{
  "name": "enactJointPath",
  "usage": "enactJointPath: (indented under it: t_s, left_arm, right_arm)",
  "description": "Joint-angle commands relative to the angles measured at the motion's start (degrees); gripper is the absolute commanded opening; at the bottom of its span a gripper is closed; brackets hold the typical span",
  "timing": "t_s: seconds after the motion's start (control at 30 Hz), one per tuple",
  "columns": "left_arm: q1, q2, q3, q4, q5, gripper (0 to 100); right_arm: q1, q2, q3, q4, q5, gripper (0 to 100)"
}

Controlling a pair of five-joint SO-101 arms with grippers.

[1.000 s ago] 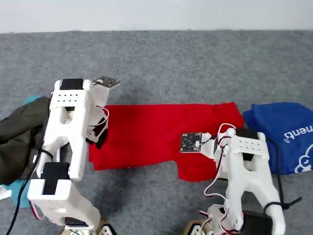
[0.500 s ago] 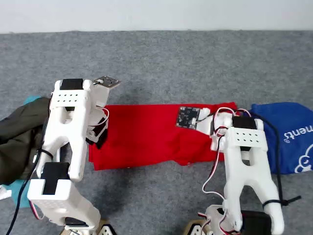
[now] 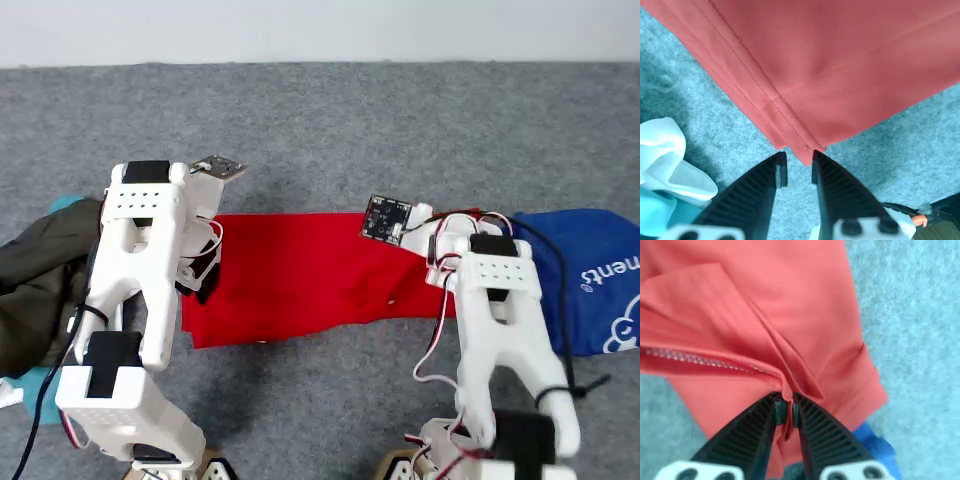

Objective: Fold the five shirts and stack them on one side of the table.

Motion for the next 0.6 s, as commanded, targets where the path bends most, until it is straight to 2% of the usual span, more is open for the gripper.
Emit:
enactJointPath:
  t_s: [0.0,0.27,0.57]
  left_arm:
    - [-0.09,-2.46,-0.13,1.14,-0.79,9]
    - [0.00,-2.46,-0.13,1.14,-0.79,9]
    - [0.00,-2.46,-0.13,1.14,-0.79,9]
  right_arm:
    - [-0.48,3.47,-2.37,-4.70,-3.78,1.1]
    - [-0.84,9.36,-2.37,-10.77,-4.75,3.2]
    - [-1.54,6.20,-2.81,-12.09,-4.84,33.7]
